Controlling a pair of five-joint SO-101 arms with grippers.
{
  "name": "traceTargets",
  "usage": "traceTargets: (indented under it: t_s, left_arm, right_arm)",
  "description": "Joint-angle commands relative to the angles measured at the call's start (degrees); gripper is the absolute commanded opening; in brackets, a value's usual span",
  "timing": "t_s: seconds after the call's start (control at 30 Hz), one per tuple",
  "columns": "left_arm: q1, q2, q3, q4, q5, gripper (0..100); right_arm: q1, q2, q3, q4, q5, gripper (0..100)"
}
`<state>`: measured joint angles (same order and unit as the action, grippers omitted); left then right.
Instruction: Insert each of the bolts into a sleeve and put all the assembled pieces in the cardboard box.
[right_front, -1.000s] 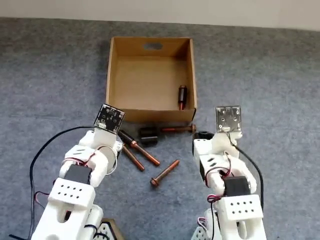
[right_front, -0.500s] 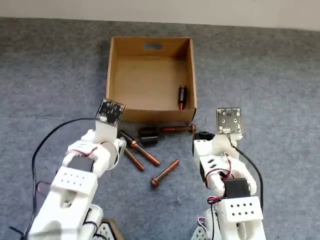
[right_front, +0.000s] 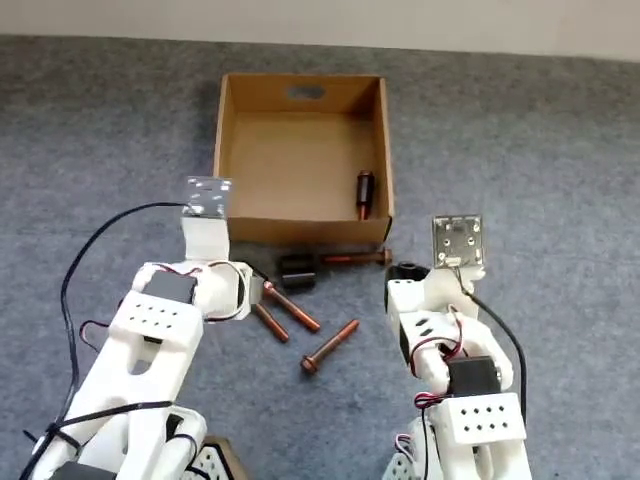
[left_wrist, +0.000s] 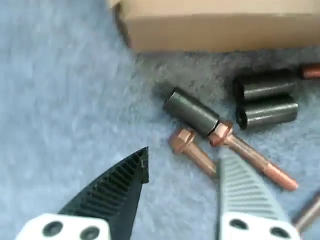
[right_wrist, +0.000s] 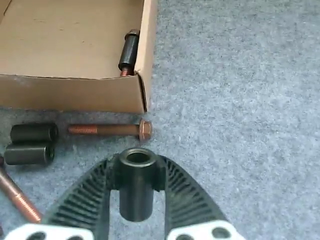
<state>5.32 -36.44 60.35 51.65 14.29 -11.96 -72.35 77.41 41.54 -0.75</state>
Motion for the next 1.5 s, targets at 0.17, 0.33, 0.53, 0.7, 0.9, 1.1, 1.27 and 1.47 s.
traceTargets:
  t_s: [0.17, 0.33, 0.53, 0.7, 0.9, 1.1, 1.27, 1.47]
  left_arm:
    - [8.13, -0.66, -2.42, 4.04, 10.11, 27]
    - [8.13, -0.57, -2.33, 3.87, 10.11, 25]
    - [8.04, -0.4, -2.33, 4.13, 10.11, 25]
    - [8.04, 7.16, -4.26, 3.43, 10.11, 22]
    - [7.96, 15.43, -11.21, 6.42, 9.93, 20]
    - [4.88, 19.3, -11.3, 2.11, 10.02, 20]
    - [4.26, 23.16, -11.56, 1.05, 9.93, 20]
    - [3.91, 24.13, -13.14, 1.41, 9.76, 20]
  right_arm:
    - [-0.13, -1.01, -0.4, -1.45, -0.62, 0.6]
    - [-0.13, -1.01, -0.4, -1.45, -0.7, 0.6]
    - [-0.13, -1.01, -0.4, -1.45, -0.7, 0.6]
    - [-0.13, -1.01, -0.4, -1.45, -0.79, 0.6]
    - [-0.13, -1.01, -0.4, -1.45, -0.79, 0.6]
    - [-0.13, -1.01, -0.4, -1.45, -0.79, 0.6]
    - [-0.13, -1.01, -0.4, -1.36, -0.79, 0.6]
    - [-0.13, -1.01, -0.4, -1.36, -0.79, 0.6]
